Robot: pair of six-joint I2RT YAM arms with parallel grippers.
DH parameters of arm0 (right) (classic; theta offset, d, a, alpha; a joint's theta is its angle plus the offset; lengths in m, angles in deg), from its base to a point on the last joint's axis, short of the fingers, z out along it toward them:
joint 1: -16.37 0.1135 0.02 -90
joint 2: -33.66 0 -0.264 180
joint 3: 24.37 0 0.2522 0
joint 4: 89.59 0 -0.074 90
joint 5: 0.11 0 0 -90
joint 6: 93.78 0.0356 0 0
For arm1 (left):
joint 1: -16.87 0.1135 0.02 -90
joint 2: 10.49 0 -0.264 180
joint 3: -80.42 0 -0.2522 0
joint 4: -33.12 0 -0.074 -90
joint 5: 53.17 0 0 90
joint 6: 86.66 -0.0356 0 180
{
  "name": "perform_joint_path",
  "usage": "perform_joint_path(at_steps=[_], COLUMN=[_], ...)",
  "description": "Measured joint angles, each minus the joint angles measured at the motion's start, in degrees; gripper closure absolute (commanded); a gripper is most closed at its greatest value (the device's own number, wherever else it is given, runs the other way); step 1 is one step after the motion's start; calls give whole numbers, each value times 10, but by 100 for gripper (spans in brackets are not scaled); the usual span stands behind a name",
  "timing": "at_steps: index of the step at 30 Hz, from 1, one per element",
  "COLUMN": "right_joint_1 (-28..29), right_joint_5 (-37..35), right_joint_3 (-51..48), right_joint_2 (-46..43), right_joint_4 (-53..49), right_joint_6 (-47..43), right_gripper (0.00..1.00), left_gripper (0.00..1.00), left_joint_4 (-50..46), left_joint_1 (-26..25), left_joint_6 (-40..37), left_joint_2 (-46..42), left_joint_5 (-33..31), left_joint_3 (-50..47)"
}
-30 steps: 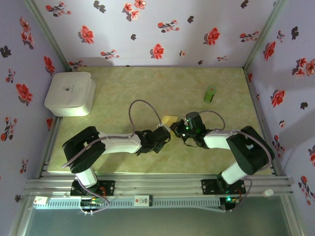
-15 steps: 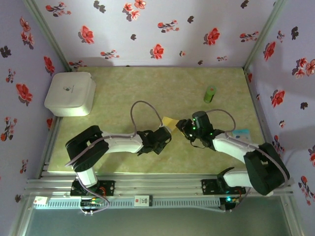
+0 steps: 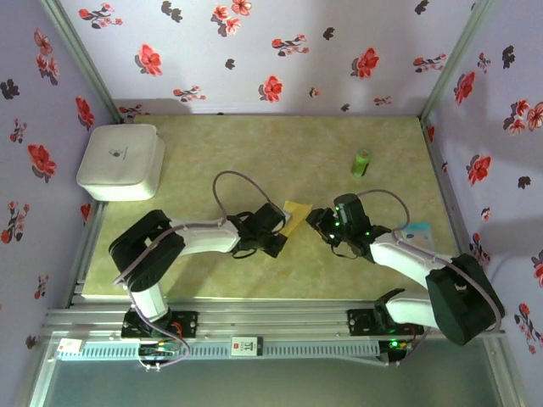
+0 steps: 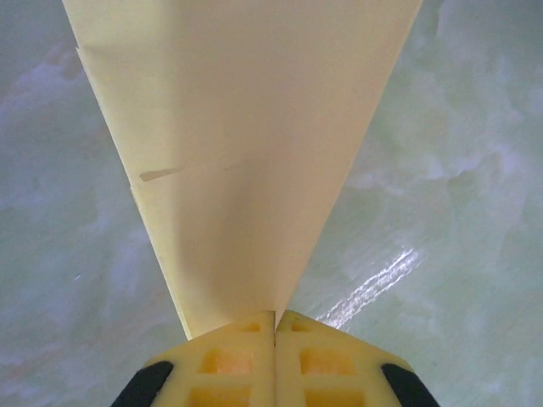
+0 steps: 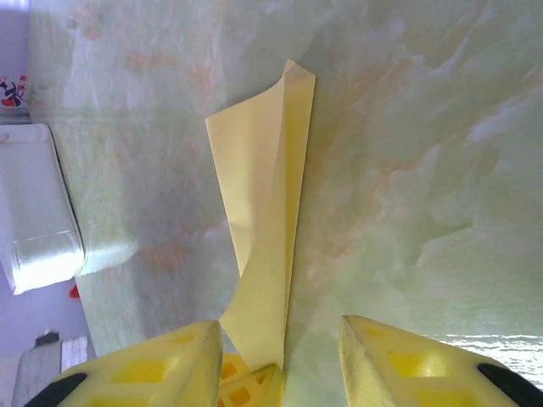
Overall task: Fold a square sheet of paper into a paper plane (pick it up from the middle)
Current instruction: Fold the wing for the fifth time at the center of the table.
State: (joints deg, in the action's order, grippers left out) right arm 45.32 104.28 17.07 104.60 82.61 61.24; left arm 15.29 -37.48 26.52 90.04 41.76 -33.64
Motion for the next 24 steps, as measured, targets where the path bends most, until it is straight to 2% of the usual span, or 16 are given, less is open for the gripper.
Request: perform_joint_path(at_steps=[6, 10, 24], right_joint_1=[0, 0, 0], right_joint_5=[13, 24, 67], right_joint_3=[-1, -4, -7], right_joint_2=[1, 6, 54], right_joint_4=[7, 22, 73], right_joint_6=[-10, -16, -21], right_gripper=[60, 60, 63], left_gripper=[100, 100, 100], left_joint_4=[38, 59, 113], left_joint_1=[40, 50, 65], left_joint_6=[33, 47, 85], left_joint_2=[0, 0, 13], left_joint_5=[98, 139, 202], left_joint_3=[-19, -26, -44])
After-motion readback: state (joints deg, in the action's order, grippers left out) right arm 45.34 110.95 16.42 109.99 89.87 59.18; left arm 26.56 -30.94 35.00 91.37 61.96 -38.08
